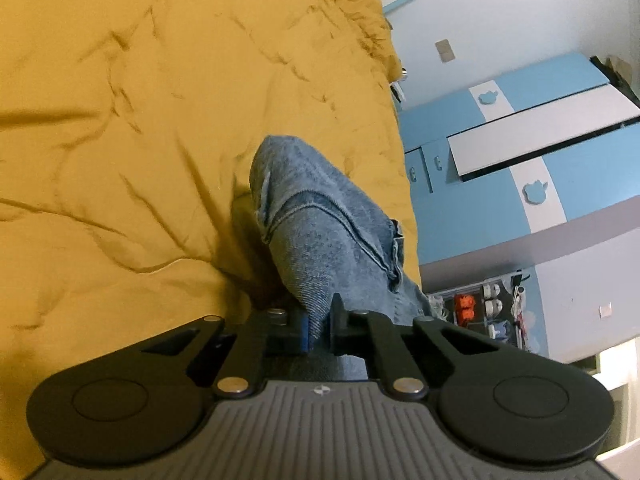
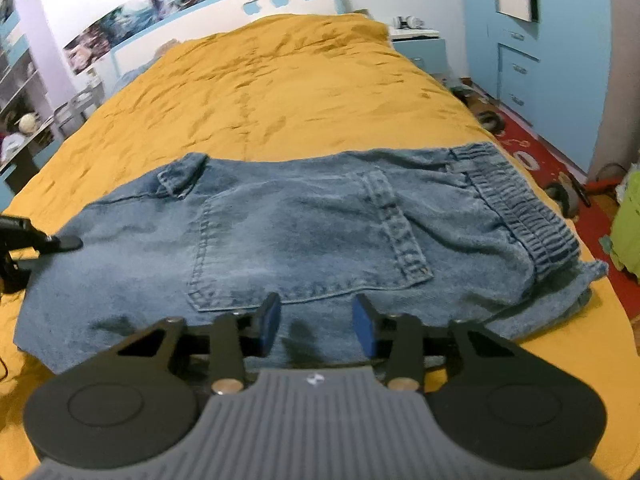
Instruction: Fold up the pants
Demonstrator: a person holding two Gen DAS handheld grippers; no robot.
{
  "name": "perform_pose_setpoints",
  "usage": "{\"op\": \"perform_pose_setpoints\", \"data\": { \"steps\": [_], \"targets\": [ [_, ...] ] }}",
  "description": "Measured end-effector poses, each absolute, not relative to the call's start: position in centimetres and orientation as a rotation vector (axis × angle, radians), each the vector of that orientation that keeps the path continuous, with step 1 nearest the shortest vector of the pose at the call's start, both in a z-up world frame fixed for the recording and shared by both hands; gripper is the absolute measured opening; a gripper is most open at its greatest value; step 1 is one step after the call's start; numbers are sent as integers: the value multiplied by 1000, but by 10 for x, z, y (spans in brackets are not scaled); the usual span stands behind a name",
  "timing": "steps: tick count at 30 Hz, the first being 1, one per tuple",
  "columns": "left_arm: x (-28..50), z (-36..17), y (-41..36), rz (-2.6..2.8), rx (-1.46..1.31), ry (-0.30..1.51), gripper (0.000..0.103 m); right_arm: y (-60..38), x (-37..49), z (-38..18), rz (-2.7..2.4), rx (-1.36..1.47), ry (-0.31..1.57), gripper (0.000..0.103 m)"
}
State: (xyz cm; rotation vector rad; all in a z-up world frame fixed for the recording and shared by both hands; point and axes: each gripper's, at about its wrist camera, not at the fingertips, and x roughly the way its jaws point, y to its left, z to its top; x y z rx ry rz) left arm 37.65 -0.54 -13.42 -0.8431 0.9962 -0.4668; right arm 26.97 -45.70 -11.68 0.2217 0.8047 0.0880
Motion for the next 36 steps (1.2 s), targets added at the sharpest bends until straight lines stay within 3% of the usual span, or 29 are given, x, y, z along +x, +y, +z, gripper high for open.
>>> {"op": "perform_pose_setpoints", "data": {
  "steps": [2, 5, 8, 12, 18, 23, 25, 26, 28, 36],
  "targets": [
    [363, -118, 14, -446, -821, 958, 0, -449, 269, -110, 134, 207, 810, 24],
    [340, -77, 81, -321, -790, 774, 0, -428, 269, -100, 238, 177, 818, 19],
    [333, -59, 131, -331, -839, 808, 0, -405, 272, -96, 293, 107, 833, 19],
    [325, -57, 125, -362, -775, 851, 1, -390, 278, -96, 299, 133, 841, 22],
    [329, -79, 77, -420, -747, 879, 23, -373, 271, -89, 311, 100, 853, 28],
    [332, -88, 42, -430, -625, 891, 54, -379, 265, -89, 282, 71, 872, 30],
    [333, -91, 33, -423, -576, 882, 56, -383, 265, -90, 268, 68, 874, 32],
    [335, -94, 31, -438, -562, 879, 65, -384, 266, -90, 263, 67, 876, 33],
    [335, -99, 33, -448, -599, 874, 71, -385, 268, -92, 257, 64, 879, 34],
    [360, -139, 35, -488, -821, 985, 66, -382, 287, -99, 263, 62, 869, 36]
  ]
}}
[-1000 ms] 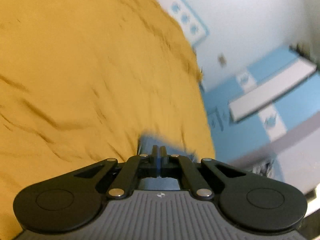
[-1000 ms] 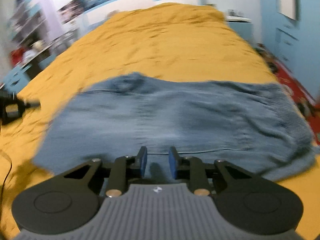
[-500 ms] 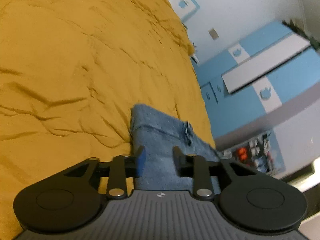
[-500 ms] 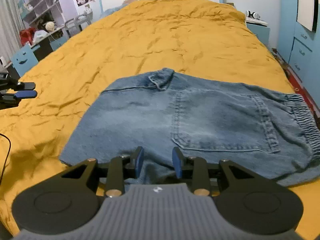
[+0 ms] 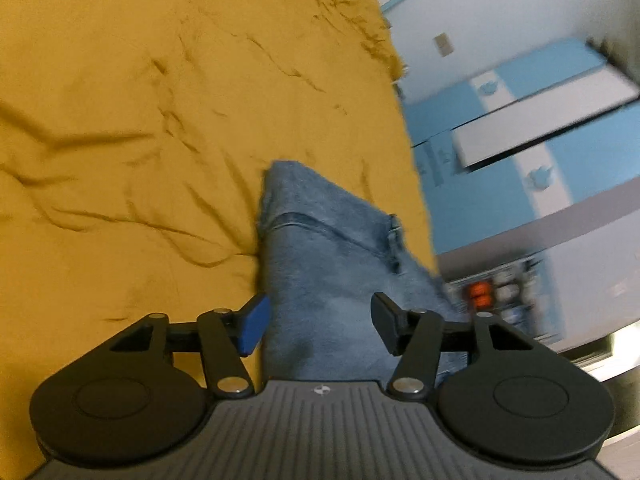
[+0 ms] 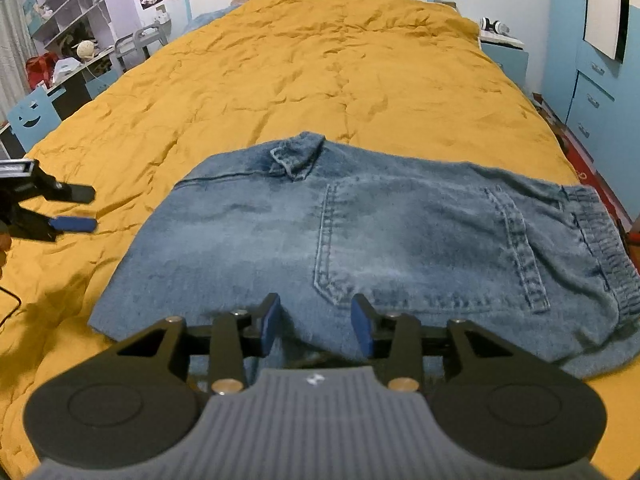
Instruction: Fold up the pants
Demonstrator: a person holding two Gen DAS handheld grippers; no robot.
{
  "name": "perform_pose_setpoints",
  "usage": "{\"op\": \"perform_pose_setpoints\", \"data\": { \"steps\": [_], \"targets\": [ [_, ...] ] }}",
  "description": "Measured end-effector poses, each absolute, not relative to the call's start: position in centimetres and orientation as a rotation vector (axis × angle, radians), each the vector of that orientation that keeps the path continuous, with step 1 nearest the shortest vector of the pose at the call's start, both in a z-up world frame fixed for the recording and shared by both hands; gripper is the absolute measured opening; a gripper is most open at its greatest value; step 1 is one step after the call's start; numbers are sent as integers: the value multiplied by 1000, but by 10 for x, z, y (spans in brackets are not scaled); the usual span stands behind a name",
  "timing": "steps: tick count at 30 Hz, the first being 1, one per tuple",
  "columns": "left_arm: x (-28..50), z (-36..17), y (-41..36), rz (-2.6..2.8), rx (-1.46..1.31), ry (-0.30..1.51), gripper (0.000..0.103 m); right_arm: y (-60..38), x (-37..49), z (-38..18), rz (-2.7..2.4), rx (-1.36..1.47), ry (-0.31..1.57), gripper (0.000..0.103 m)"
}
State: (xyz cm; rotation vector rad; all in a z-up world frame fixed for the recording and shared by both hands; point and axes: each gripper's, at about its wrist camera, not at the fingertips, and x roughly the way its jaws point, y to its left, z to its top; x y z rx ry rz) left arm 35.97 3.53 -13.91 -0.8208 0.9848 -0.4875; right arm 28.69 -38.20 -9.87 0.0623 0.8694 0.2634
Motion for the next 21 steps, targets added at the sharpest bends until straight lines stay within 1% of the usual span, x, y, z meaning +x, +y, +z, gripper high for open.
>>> {"op": "perform_pose_setpoints", "data": {
  "steps": [4, 10, 11, 12, 13, 14, 16, 17, 18, 21],
  "targets": [
    [370, -159, 28, -495, -870, 971, 65, -387, 299, -95, 262, 57, 845, 36],
    [380, -199, 10, -499, -959, 1014, 65, -398, 314, -104, 247, 52, 855, 36],
    [382, -204, 8, -505, -960, 1018, 64, -400, 315, -107, 249, 57, 858, 36],
    [385, -210, 5, -513, -959, 1027, 59, -401, 316, -110, 251, 62, 861, 36],
    [387, -214, 3, -515, -957, 1033, 50, -403, 316, -113, 253, 68, 864, 36],
    [389, -218, 1, -515, -955, 1039, 44, -404, 317, -116, 254, 74, 867, 36],
    [394, -225, -1, -533, -992, 1039, 37, -408, 318, -122, 260, 87, 868, 36],
    [395, -228, -1, -532, -1013, 1039, 32, -409, 318, -124, 263, 94, 867, 36],
    [395, -228, -1, -536, -1013, 1039, 30, -411, 319, -127, 265, 100, 868, 36],
    [394, -221, -4, -520, -981, 1025, 18, -414, 323, -132, 261, 114, 868, 36]
  ]
}}
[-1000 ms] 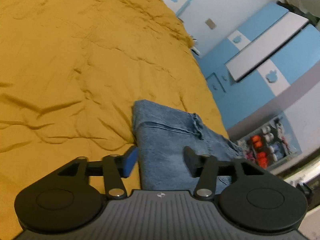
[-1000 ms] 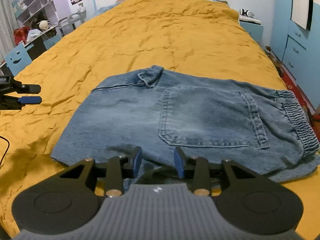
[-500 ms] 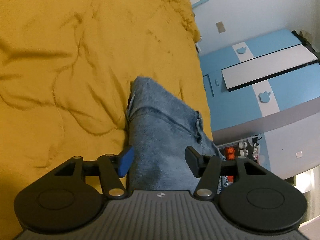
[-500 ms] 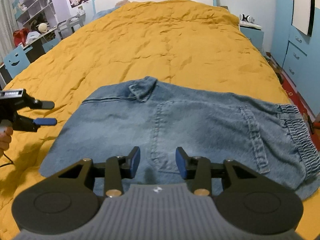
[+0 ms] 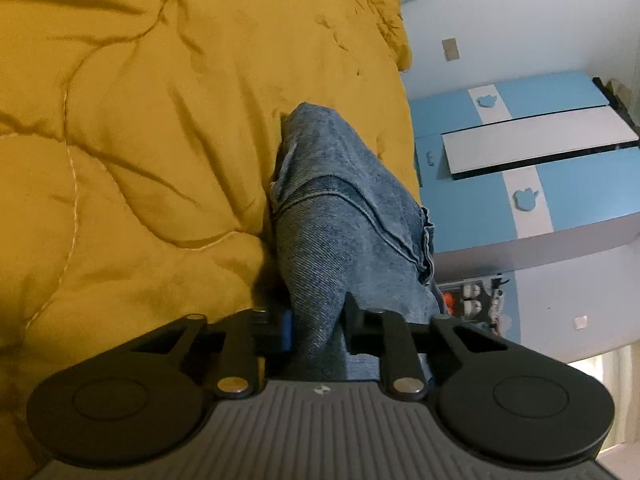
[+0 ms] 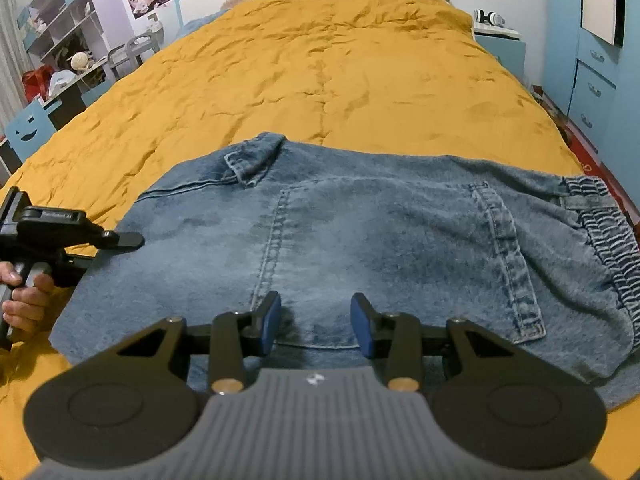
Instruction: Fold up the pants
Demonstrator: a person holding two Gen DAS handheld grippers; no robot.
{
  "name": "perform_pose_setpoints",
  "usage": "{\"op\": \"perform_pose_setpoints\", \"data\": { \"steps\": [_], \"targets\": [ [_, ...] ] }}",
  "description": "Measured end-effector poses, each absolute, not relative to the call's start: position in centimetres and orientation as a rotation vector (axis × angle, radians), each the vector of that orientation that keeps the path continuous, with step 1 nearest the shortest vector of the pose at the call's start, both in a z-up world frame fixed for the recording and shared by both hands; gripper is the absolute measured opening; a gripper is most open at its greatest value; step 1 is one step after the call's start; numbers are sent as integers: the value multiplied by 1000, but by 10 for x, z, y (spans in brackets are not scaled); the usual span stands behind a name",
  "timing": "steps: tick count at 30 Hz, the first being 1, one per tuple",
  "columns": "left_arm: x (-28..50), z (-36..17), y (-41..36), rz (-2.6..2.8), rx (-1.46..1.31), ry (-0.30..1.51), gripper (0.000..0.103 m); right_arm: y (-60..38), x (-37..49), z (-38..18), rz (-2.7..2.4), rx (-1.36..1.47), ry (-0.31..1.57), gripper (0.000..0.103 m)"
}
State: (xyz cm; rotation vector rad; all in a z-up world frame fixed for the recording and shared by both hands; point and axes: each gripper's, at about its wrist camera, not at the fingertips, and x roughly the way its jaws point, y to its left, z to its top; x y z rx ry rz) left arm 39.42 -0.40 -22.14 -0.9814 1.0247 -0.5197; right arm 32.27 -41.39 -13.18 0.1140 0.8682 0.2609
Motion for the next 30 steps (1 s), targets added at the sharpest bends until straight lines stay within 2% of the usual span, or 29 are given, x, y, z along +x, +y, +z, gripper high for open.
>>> {"op": "perform_pose_setpoints", "data": {
  "steps": [2, 7, 9, 11, 12, 15, 16, 18, 22, 24, 26, 27, 28, 29, 30],
  "targets": [
    [391, -208, -9, -493, -945, 996, 12, -414, 325, -134, 257, 116, 869, 36],
    [378, -166, -9, -497, -905, 915, 9, -407, 329, -131, 250, 89, 883, 33],
    [372, -154, -10, -506, -872, 906, 8, -401, 331, -129, 272, 75, 901, 24],
    [367, -146, -5, -515, -878, 896, 8, -392, 334, -128, 298, 61, 933, 4],
    [364, -143, 0, -521, -893, 894, 7, -385, 335, -128, 309, 50, 946, 0],
    [352, -130, 22, -521, -882, 870, 4, -356, 336, -118, 388, 18, 963, 0],
    [347, -123, 33, -511, -868, 845, 0, -346, 336, -114, 434, 25, 974, 0],
    [341, -103, 64, -488, -833, 740, 0, -321, 334, -109, 491, -34, 983, 0],
    [353, -87, 91, -483, -836, 795, 0, -293, 345, -100, 532, -160, 976, 0],
    [356, -88, 79, -510, -794, 845, 5, -300, 353, -93, 488, -159, 969, 0],
    [360, -97, 64, -523, -798, 890, 28, -315, 357, -86, 455, -127, 966, 2],
    [361, -105, 58, -523, -802, 907, 35, -323, 356, -84, 441, -120, 962, 2],
    [363, -113, 50, -521, -803, 924, 46, -335, 354, -81, 419, -114, 961, 9],
    [364, -121, 44, -517, -801, 937, 49, -349, 351, -78, 396, -105, 963, 19],
    [367, -130, 36, -513, -790, 951, 50, -363, 347, -77, 370, -89, 963, 22]
  ]
}}
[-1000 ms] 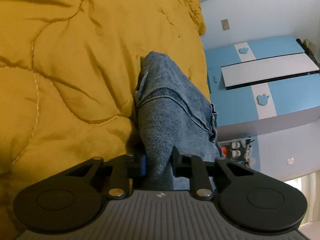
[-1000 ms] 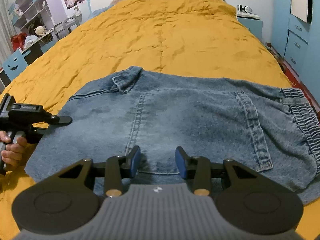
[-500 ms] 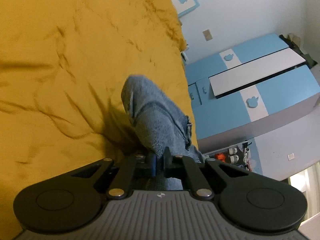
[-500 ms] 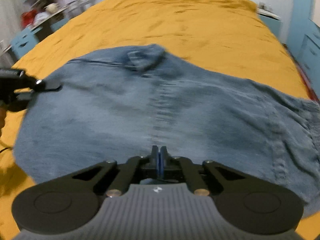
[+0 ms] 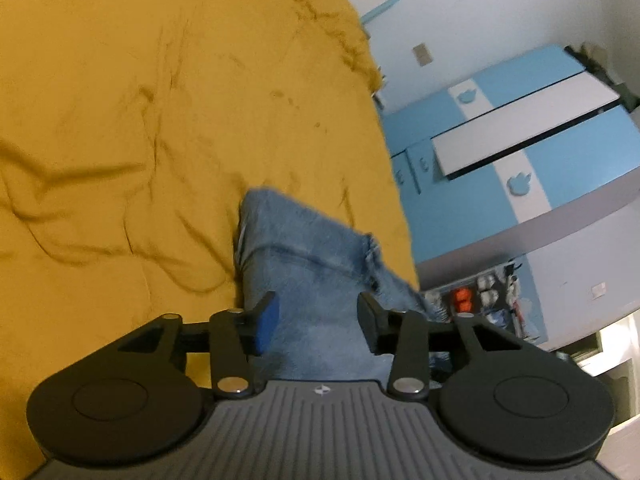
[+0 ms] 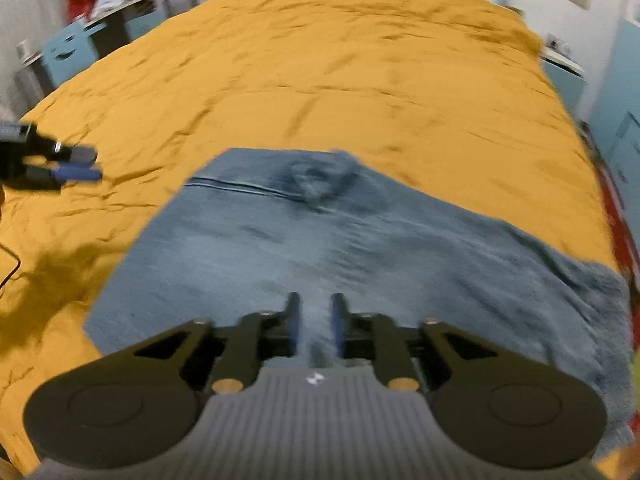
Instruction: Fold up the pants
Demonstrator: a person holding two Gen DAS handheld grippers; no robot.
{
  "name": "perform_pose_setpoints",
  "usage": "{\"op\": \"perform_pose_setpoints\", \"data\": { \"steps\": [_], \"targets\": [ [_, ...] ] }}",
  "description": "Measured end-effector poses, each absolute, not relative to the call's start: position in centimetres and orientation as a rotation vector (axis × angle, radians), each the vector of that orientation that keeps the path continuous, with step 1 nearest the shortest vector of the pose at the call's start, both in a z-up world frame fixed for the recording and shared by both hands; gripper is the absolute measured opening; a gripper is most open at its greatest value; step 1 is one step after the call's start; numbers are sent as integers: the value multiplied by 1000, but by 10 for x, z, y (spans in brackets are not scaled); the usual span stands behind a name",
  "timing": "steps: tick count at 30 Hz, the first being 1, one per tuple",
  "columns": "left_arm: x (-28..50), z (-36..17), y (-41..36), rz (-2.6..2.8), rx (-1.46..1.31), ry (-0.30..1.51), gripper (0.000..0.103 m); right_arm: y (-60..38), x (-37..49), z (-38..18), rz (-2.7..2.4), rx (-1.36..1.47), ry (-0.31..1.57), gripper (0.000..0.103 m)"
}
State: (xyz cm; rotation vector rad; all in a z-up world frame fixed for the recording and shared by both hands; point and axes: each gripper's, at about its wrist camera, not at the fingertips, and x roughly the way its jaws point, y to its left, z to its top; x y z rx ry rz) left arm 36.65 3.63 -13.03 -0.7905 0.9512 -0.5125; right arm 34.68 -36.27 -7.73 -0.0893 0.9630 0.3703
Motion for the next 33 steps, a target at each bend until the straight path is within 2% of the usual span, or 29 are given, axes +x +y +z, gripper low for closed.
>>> {"op": "perform_pose_setpoints", "data": {
  "steps": [3, 5, 10, 12, 14, 15, 16, 17, 22, 27, 33],
  "targets": [
    [374, -156, 25, -501, -811, 1020, 54, -403, 336, -78, 322, -14, 963, 24],
    [377, -171, 21, -504, -846, 1038, 56, -433, 330, -81, 285, 61, 961, 29],
    [387, -200, 9, -509, -896, 1078, 58, -474, 318, -92, 263, 169, 943, 29],
    [388, -208, 4, -517, -911, 1075, 49, -475, 320, -96, 314, 181, 932, 29],
    [386, -209, 2, -506, -905, 1053, 26, -467, 329, -98, 364, 149, 930, 28],
    [384, -206, 3, -506, -911, 1033, 20, -462, 333, -98, 381, 126, 932, 26],
    [383, -201, 4, -511, -914, 1009, 13, -456, 340, -98, 397, 97, 935, 20],
    [383, -194, 4, -515, -910, 988, 12, -451, 348, -98, 413, 67, 937, 13],
    [381, -139, -7, -568, -842, 877, 8, -429, 389, -93, 485, -78, 926, 3],
    [383, -101, -27, -593, -782, 833, 8, -407, 442, -102, 520, -131, 952, 0],
    [389, -87, -48, -621, -765, 854, 8, -391, 488, -149, 495, -168, 1055, 0]
  ]
}}
